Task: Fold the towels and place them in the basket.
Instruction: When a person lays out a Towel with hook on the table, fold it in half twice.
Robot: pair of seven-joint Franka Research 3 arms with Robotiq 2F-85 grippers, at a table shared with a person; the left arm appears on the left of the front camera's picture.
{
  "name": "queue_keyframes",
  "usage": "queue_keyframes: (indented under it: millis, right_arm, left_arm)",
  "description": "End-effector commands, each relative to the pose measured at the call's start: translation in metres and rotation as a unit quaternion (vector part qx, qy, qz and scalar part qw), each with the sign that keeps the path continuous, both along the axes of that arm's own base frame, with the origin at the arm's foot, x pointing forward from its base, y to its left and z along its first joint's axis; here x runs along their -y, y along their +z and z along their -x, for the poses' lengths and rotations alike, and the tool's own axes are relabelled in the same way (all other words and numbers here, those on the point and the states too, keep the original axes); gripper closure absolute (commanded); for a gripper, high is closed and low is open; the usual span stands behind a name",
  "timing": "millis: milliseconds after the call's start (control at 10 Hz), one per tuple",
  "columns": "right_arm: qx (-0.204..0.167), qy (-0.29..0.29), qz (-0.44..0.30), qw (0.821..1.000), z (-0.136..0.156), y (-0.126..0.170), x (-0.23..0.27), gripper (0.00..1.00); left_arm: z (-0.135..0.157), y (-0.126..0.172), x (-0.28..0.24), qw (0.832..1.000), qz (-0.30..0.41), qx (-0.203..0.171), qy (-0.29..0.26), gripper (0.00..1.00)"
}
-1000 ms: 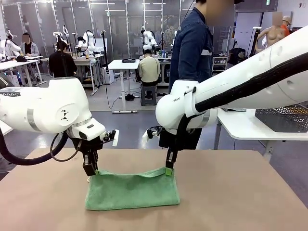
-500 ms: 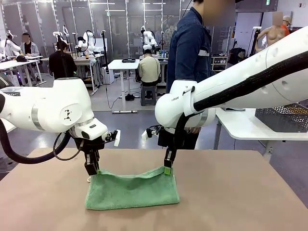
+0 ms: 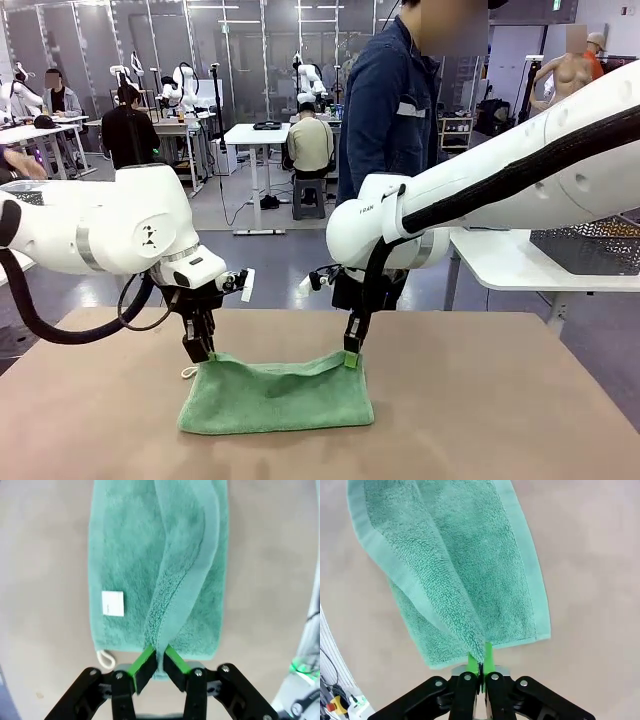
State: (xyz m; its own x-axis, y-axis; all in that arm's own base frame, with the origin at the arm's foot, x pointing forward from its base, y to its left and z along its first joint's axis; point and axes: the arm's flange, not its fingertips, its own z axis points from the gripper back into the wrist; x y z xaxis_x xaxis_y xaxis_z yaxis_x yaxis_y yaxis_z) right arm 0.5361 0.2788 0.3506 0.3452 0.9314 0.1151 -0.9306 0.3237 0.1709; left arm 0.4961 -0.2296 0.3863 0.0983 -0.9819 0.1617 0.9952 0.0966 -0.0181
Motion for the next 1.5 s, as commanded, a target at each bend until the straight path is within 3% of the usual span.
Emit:
queue_keyframes:
  millis: [0,600,900,1200,1300,1400]
  right_arm:
    - [-0.029,-0.028,-0.011,0.999,-0.008,-0.009,-0.001,0.96]
    - [-0.023,-0.038,-0.027,0.999,-0.031,-0.031,0.01,0.96]
    - [-0.02,-0.048,-0.019,0.998,-0.04,-0.041,0.013,0.96]
    - [-0.018,-0.041,-0.024,0.999,-0.039,-0.046,0.014,0.96]
    - [-0.013,-0.042,-0.03,0.999,-0.037,-0.046,0.014,0.76]
    - [-0.009,-0.041,-0.032,0.999,-0.035,-0.046,0.015,0.58]
  left_arm:
    - [-0.021,-0.008,0.0,0.999,0.019,-0.027,-0.003,0.89]
    - [-0.042,-0.035,-0.005,0.997,-0.013,-0.037,0.059,0.89]
    - [-0.047,-0.049,-0.012,0.994,-0.045,-0.017,0.098,0.89]
    - [-0.051,-0.057,-0.015,0.997,-0.027,-0.005,0.066,0.89]
    - [-0.05,-0.057,-0.014,0.998,-0.017,-0.002,0.055,0.89]
    - [-0.048,-0.057,-0.013,0.999,-0.016,0.002,0.05,0.72]
